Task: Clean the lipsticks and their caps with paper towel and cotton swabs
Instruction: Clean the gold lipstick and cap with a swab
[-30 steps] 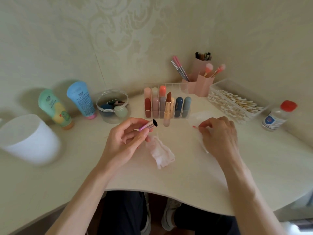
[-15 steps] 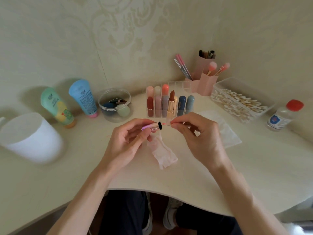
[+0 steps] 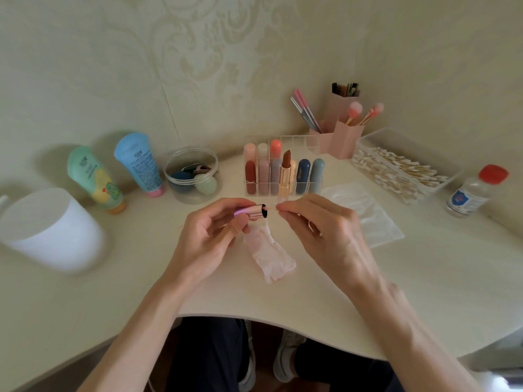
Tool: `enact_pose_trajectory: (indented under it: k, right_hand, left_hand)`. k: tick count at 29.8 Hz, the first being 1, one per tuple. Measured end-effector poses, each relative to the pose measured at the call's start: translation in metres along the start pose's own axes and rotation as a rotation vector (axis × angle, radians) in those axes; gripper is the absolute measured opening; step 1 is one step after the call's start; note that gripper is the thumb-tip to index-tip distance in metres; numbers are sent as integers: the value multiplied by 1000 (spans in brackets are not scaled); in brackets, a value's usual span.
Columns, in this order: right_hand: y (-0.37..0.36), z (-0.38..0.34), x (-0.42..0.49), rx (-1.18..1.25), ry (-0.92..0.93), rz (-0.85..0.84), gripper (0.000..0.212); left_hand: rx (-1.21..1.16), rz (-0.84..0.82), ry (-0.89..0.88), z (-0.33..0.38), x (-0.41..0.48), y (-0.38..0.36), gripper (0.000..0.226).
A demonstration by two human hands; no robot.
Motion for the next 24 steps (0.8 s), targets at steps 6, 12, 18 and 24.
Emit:
enact_pose_trajectory:
  k: [6,12,18,24]
  right_hand:
    - [-8,-9,-4,-134,144,-36,12]
    - [-17,-11,-7,-53,104,-71,10]
    - [-18,-5,-8,80,-50,-106,8]
    - [-20,1,-12,87,-148,-81,10]
  left_hand:
    - [-4,37,-35,-1,1,5,17]
    - [-1,72,-90,2,3,8,15]
    - [21,79,-122,3,3,9,16]
    - [14,72,-109,2,3,8,15]
Point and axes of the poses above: each hand's wrist, its own x-axis towards the middle knuckle, its own y-axis out of the back of the hand, z = x × y, the point moved 10 cm from there along x, towards the middle knuckle, and after that the axes turned 14 degrees about z, right-handed, at the moved point
